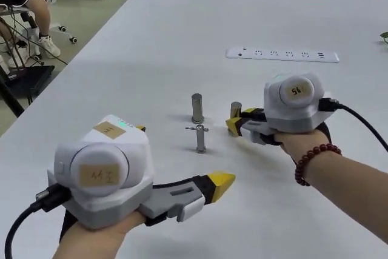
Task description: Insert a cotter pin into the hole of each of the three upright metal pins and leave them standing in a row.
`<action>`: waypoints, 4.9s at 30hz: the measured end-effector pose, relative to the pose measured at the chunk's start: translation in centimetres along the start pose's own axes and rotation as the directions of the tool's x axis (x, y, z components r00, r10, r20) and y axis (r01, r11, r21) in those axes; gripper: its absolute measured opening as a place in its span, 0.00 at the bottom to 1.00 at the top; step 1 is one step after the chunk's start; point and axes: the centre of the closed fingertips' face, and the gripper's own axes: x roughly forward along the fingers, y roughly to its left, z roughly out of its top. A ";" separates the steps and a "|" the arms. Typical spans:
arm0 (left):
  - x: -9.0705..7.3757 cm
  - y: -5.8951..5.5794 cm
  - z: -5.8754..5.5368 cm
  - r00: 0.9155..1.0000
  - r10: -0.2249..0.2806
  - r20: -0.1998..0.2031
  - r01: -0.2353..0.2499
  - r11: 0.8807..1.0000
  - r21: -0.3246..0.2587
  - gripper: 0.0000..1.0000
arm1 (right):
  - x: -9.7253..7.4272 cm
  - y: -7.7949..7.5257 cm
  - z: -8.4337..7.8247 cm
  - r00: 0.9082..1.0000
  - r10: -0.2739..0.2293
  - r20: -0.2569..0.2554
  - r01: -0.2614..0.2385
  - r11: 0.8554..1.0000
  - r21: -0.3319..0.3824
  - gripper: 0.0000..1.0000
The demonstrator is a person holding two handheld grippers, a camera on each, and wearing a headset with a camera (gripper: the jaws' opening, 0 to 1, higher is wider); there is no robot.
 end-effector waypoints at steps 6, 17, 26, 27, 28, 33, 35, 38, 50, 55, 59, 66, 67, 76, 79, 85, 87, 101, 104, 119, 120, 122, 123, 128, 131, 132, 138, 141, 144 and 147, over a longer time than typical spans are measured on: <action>0.0 -0.1 -0.5 1.000 -0.012 -0.029 0.012 1.000 -0.003 0.99 | -1.4 0.4 -1.0 1.000 -0.013 -0.007 0.013 1.000 -0.006 0.08; 0.0 -0.5 -0.4 0.999 -0.025 -0.034 0.025 1.000 0.000 0.99 | -3.1 1.4 -2.4 1.000 -0.027 -0.005 0.027 1.000 0.013 0.08; 0.3 -0.9 -0.7 0.998 -0.039 -0.048 0.039 0.999 0.005 0.97 | -4.1 1.3 -3.4 0.999 -0.051 -0.009 0.051 0.998 0.021 0.08; 0.3 -1.0 -0.7 0.998 -0.042 -0.050 0.042 0.999 0.006 0.97 | -4.2 1.2 -3.5 0.998 -0.055 -0.007 0.055 0.998 0.029 0.08; 0.4 -1.0 -0.8 0.998 -0.043 -0.052 0.044 0.999 0.005 0.97 | -4.3 1.2 -3.5 0.998 -0.058 -0.002 0.058 0.998 0.033 0.08; 0.4 -1.1 -0.9 0.998 -0.046 -0.053 0.046 0.999 0.004 0.95 | -4.6 1.3 -3.7 0.998 -0.059 0.003 0.058 0.998 0.031 0.08; 0.5 -1.1 -1.0 0.997 -0.045 -0.055 0.046 0.999 0.005 0.95 | -4.7 1.3 -3.7 0.998 -0.062 0.004 0.062 0.998 0.030 0.08; 0.5 -1.1 -1.1 0.997 -0.047 -0.058 0.047 0.999 0.004 0.94 | -4.6 1.4 -3.8 0.998 -0.064 0.006 0.064 0.998 0.021 0.08; 0.6 -1.4 -1.5 0.995 -0.062 -0.079 0.062 0.998 0.002 0.94 | -4.6 1.7 -3.4 0.999 -0.051 0.019 0.050 0.999 0.007 0.11; 0.6 -1.4 -1.5 0.996 -0.059 -0.071 0.059 0.998 -0.004 0.94 | -4.8 1.9 -3.3 0.999 -0.045 0.013 0.045 0.999 -0.010 0.16; 0.5 -1.2 -1.3 0.997 -0.051 -0.062 0.051 0.999 -0.008 0.94 | -5.3 2.1 -3.7 1.000 -0.023 -0.007 0.023 1.000 -0.012 0.21; 0.5 -1.6 -1.2 0.996 -0.061 -0.064 0.062 0.998 0.027 0.97 | -6.8 1.6 -3.5 0.999 0.006 -0.031 -0.006 1.000 -0.009 0.28; 0.5 -1.6 -1.2 0.996 -0.061 -0.065 0.063 0.998 0.030 0.97 | -7.0 1.4 -3.5 0.999 0.005 -0.036 -0.006 1.000 -0.011 0.29; 0.4 -1.8 -0.9 0.997 -0.069 -0.045 0.069 0.998 0.006 0.98 | -8.0 0.0 -3.2 0.994 0.057 -0.095 -0.062 0.996 -0.059 0.31; 0.4 -1.8 -1.0 0.996 -0.068 -0.051 0.068 0.998 0.004 0.98 | -8.2 -0.7 -3.4 0.990 0.056 -0.132 -0.070 0.992 -0.107 0.30; 0.5 -1.8 -0.8 0.997 -0.067 -0.045 0.068 0.998 0.007 0.98 | -8.1 -3.2 -3.1 0.982 0.048 -0.185 -0.073 0.989 -0.131 0.27; 0.5 -1.8 -0.9 0.997 -0.068 -0.047 0.069 0.998 0.006 0.98 | -8.1 -3.6 -3.1 0.979 0.051 -0.200 -0.080 0.987 -0.141 0.27; 0.5 -1.9 -0.8 0.996 -0.074 -0.040 0.074 0.997 0.013 0.97 | -6.7 -7.4 -3.8 0.947 0.031 -0.320 -0.098 0.976 -0.196 0.23; 0.4 -1.8 -0.9 0.997 -0.070 -0.043 0.070 0.997 0.012 0.97 | -6.4 -8.0 -4.1 0.940 0.024 -0.341 -0.103 0.971 -0.214 0.22; 0.4 -1.9 -0.8 0.997 -0.075 -0.036 0.074 0.997 -0.004 0.96 | -4.7 -10.9 -5.0 0.904 0.028 -0.426 -0.127 0.970 -0.205 0.13; 0.4 -1.9 -0.8 0.997 -0.075 -0.037 0.075 0.997 -0.005 0.96 | -4.8 -10.7 -5.1 0.902 0.033 -0.431 -0.134 0.970 -0.205 0.13; 0.4 -1.9 -0.8 0.996 -0.076 -0.039 0.076 0.997 -0.003 0.96 | -5.0 -10.6 -5.5 0.892 0.031 -0.452 -0.142 0.966 -0.215 0.12; 0.4 -1.9 -0.8 0.996 -0.076 -0.038 0.076 0.997 -0.003 0.96 | -5.0 -10.7 -5.6 0.886 0.026 -0.464 -0.145 0.964 -0.223 0.12; 0.5 -2.1 -0.6 0.996 -0.086 -0.025 0.086 0.996 -0.012 0.96 | -5.1 -11.0 -6.0 0.876 0.028 -0.481 -0.152 0.964 -0.220 0.11; 0.5 -2.1 -0.7 0.996 -0.084 -0.031 0.084 0.996 -0.009 0.95 | -5.2 -10.7 -6.0 0.872 0.044 -0.488 -0.169 0.962 -0.216 0.10; 0.5 -2.1 -0.6 0.996 -0.085 -0.030 0.085 0.996 -0.010 0.95 | -5.3 -10.7 -6.0 0.869 0.047 -0.492 -0.169 0.964 -0.207 0.09; 0.5 -2.0 -0.7 0.996 -0.083 -0.032 0.083 0.997 -0.010 0.95 | -5.7 -10.2 -6.4 0.843 0.068 -0.533 -0.198 0.961 -0.191 0.04; 0.5 -1.9 -0.5 0.996 -0.082 -0.022 0.082 0.997 -0.017 0.94 | -5.8 -10.2 -6.4 0.831 0.065 -0.552 -0.200 0.962 -0.187 0.03; 0.5 -1.9 -0.5 0.997 -0.080 -0.023 0.080 0.997 -0.015 0.93 | -5.7 -10.5 -6.5 0.820 0.056 -0.569 -0.204 0.958 -0.200 0.01; 0.5 -1.8 -0.6 0.996 -0.080 -0.025 0.080 0.997 -0.013 0.93 | -5.7 -10.5 -6.6 0.809 0.030 -0.586 -0.195 0.955 -0.221 0.00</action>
